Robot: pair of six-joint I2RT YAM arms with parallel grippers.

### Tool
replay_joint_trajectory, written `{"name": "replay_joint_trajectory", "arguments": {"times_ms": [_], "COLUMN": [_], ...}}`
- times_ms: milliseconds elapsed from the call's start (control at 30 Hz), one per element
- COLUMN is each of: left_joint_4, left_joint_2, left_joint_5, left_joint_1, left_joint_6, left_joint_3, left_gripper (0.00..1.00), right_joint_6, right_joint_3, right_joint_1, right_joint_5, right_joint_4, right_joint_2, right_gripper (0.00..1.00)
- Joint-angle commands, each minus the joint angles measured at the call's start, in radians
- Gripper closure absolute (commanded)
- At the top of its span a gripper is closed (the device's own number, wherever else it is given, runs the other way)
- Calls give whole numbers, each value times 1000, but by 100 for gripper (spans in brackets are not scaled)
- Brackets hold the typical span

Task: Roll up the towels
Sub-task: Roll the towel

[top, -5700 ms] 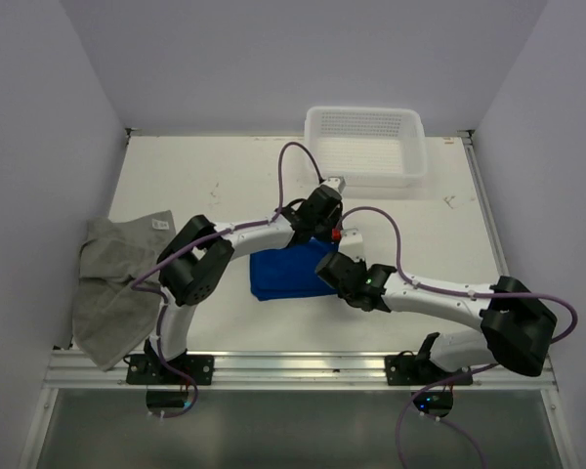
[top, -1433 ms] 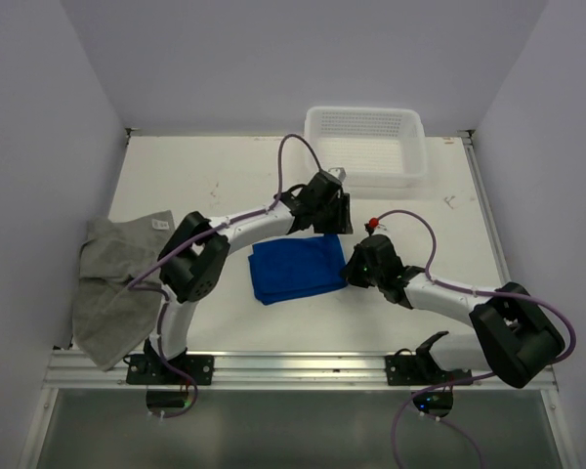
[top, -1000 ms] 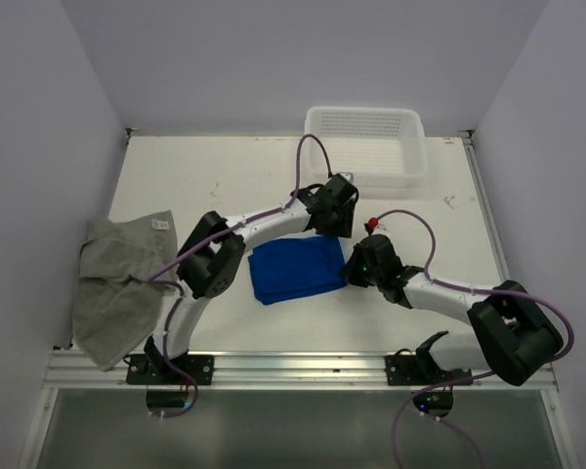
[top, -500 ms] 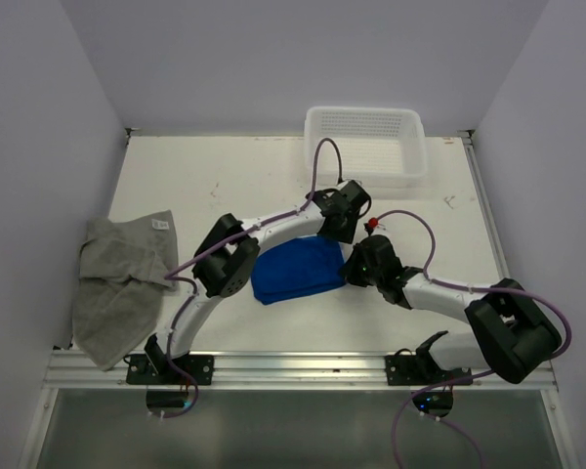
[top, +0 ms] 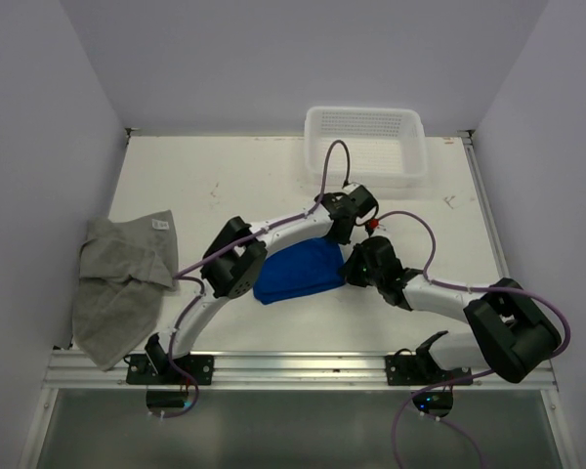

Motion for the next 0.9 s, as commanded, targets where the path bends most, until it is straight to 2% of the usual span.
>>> {"name": "replay_joint_trajectory", "arguments": {"times_ms": [0,233,267,400,533,567,767,867], "left_joint_4": [-91,-82,-73,15,198,241,689,848], "left_joint_2": [61,70,61,3,-106,-164,-390,-438], "left_joint_5": [-49,-52,-49,5,62,66,239,293], "left_joint_1": [-18,-23,-23,-3,34,43,108,134], "left_joint_6": [31,11,5,-48,-113,-128,-229,-246], "left_joint_3": [29,22,13,-68,-218,-299,-666,-749], "left_gripper": [73,93,100,100,100,100,100,100], "right_joint_6": [-33,-59,-62,-93,-126,-131,-157,-179], "right_joint_3": [-19,6,7,20,24,26,32,46], "right_joint_1": [4,28,31,79,158,171,214,231], "right_joint_5": [55,73,82,145,250,292,349,382], "right_joint_4": [-34,-60,-68,-104,-147,-163,-204,-253], "right_joint_2": [24,18,15,-29,-84,-95,-149,-158], "right_gripper": [100,100,100,100,100,100,100,100]}}
